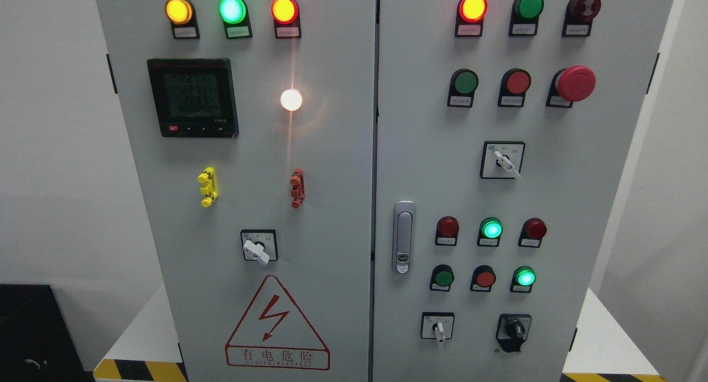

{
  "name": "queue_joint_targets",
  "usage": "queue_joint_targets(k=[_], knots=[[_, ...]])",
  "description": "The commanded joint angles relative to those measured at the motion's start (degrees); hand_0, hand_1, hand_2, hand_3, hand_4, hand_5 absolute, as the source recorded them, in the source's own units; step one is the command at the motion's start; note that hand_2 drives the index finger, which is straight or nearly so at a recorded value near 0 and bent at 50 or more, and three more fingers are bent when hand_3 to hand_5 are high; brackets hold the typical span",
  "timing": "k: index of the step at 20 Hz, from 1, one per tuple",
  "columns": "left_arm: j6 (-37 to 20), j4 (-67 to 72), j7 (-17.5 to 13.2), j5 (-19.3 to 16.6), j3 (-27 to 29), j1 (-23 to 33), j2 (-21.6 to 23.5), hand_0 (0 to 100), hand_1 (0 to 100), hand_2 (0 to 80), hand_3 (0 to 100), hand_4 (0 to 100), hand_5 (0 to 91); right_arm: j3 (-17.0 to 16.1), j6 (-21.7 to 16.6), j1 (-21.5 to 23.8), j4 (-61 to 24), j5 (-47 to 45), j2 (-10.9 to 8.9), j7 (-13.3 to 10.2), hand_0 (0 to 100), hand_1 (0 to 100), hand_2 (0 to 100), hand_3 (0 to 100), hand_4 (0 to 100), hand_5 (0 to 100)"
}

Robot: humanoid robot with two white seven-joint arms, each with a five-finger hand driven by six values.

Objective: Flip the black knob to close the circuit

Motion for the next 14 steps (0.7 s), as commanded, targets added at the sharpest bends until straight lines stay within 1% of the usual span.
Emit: queue_joint_targets(k=[1,3,8,11,14], knots=[[-0.04,0.03,-0.06,0.0,0.02,0.0,0.0,12,56,0.0,0,0,0.0,0.3,0.74,-1.37,-11.56,2.84,0.15,0.47,0,0,96,100,100,99],[-0.04,-0.05,-0.06,0.0,0.02,0.0,0.0,12,56,0.0,0,0,0.0,0.12,1.18,-2.25,-11.56,2.84,0.15,1.96,0,0,96,100,100,100],[-0.04,0.03,-0.06,0.0,0.02,0.0,0.0,12,56,0.0,0,0,0.0,0.21,2.49,-3.14,-13.49,2.84,0.15,2.31,0,0,96,100,100,100],[-0.04,0.03,-0.06,0.0,0.02,0.0,0.0,12,56,0.0,0,0,0.0,0.03,4.16,-4.98,-13.49,3.02,0.07,3.98,0,0,96,100,100,100],[-0.04,0.03,0.03,0.0,-0.07,0.0,0.0,12,56,0.0,0,0,0.0,-0.14,5.31,-6.74,-13.41,3.54,-0.11,4.95,0,0,96,100,100,100]])
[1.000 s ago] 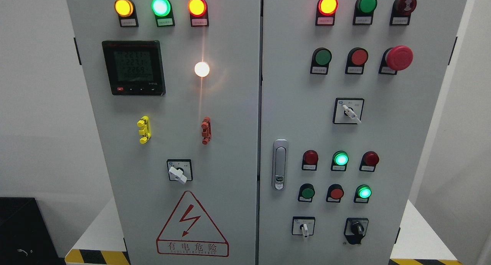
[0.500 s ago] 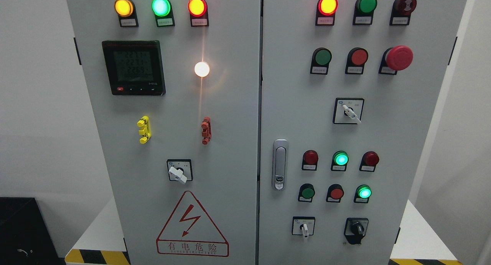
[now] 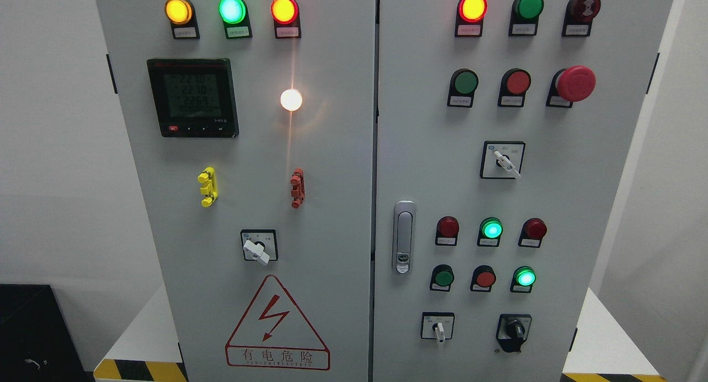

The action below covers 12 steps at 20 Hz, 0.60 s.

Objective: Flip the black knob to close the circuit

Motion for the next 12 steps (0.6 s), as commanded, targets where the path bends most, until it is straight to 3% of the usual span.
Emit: queue_joint_targets(k=[1,6,8,12], knots=[[-0.04,0.02,0.05,0.0,0.02,0.0,0.0,12,56,0.0,0,0,0.0,-0.37,1.47,-2.85,-3.84,1.18,-0.19,1.42,0,0,96,100,100,100],[-0.04,-0.06,0.05,0.0,0.02,0.0,0.0,12,56,0.0,0,0,0.0,-0.46,2.53,-3.91,-4.01,1.27,-0.37,1.69,0,0,96,100,100,100],[-0.04,0.02,0.05,0.0,0.02,0.0,0.0,12,56,0.0,0,0,0.0,-0.46,3.41,-4.79,-4.01,1.27,-0.37,3.44,0,0,96,100,100,100],[-0.04,0.02,-0.03,0.0,0.02,0.0,0.0,12,56,0.0,0,0,0.0,-0.55,3.94,-6.63,-3.75,1.36,-0.54,3.89,0,0,96,100,100,100]])
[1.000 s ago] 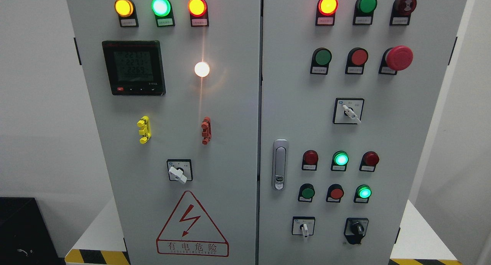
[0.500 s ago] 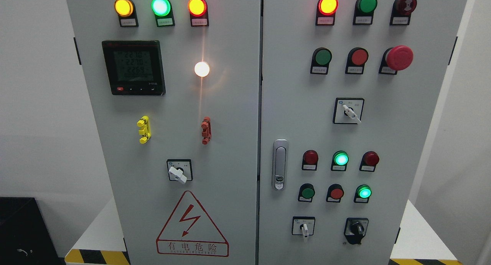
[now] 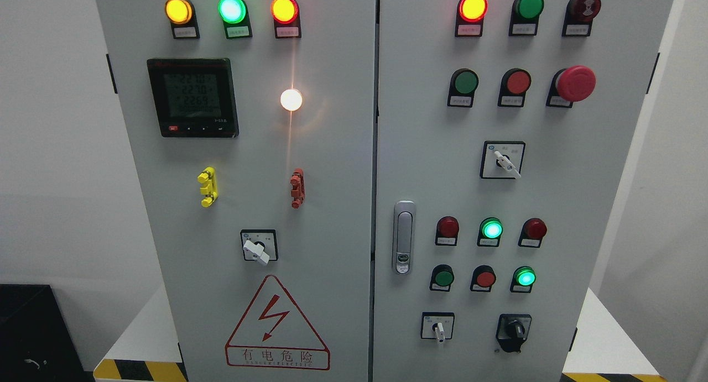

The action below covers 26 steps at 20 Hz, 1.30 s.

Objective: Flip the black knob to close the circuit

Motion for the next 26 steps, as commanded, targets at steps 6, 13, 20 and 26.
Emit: queue_joint_targets(k=[6,13,20,26], knots=[[-0.04,0.02,-0.02,0.0,-0.07,0.0,0.0,12,56,0.0,0,0,0.0,-0.59,1.23,-4.08,-0.82,1.1,-0.38,2.11,0,0,96,100,100,100],[-0.04,0.02,-0.02,0.0,-0.07,0.0,0.0,12,56,0.0,0,0,0.0,-0.94,1.93,-5.4,-1.52,1.37,-1.25,3.35,0,0,96,100,100,100],[-0.04,-0.07,-0.02,0.0,0.02,0.0,0.0,12,56,0.0,0,0,0.0,-1.91,2.02,-6.8,-1.61,1.37,-1.78,4.57,0,0,96,100,100,100],[-0.04,0.02,-0.02,0.0,0.02,0.0,0.0,12,56,0.0,0,0,0.0,-2.08,2.63,-8.47,-1.26,1.89,-1.96,5.72,0,0,96,100,100,99]])
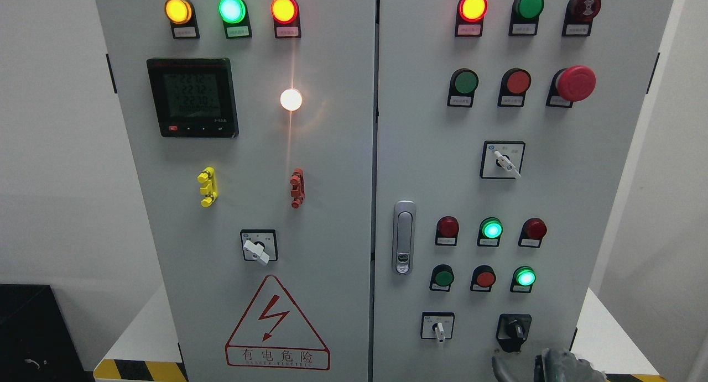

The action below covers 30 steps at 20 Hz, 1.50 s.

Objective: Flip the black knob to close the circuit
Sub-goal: 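Raise the right hand up to the black rotary knob at the bottom, then twist the black knob with the right hand fingers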

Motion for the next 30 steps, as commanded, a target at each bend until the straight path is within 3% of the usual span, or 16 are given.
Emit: queue_joint_targets(k=[1,30], knots=[[-0.04,-0.07,0.13,0.0,0.02,0.0,0.0,12,56,0.0,0,0,0.0,-0.65,0.37,-1.75,0.07,0.44,-0.63,0.5,0,0,96,100,100,99],[-0.04,0.02,0.04,0.0,-0.06,0.0,0.0,12,56,0.0,0,0,0.0,-1.7,1.42,-2.89,1.47,2.02,-1.77,0.58,0,0,95,100,100,99]])
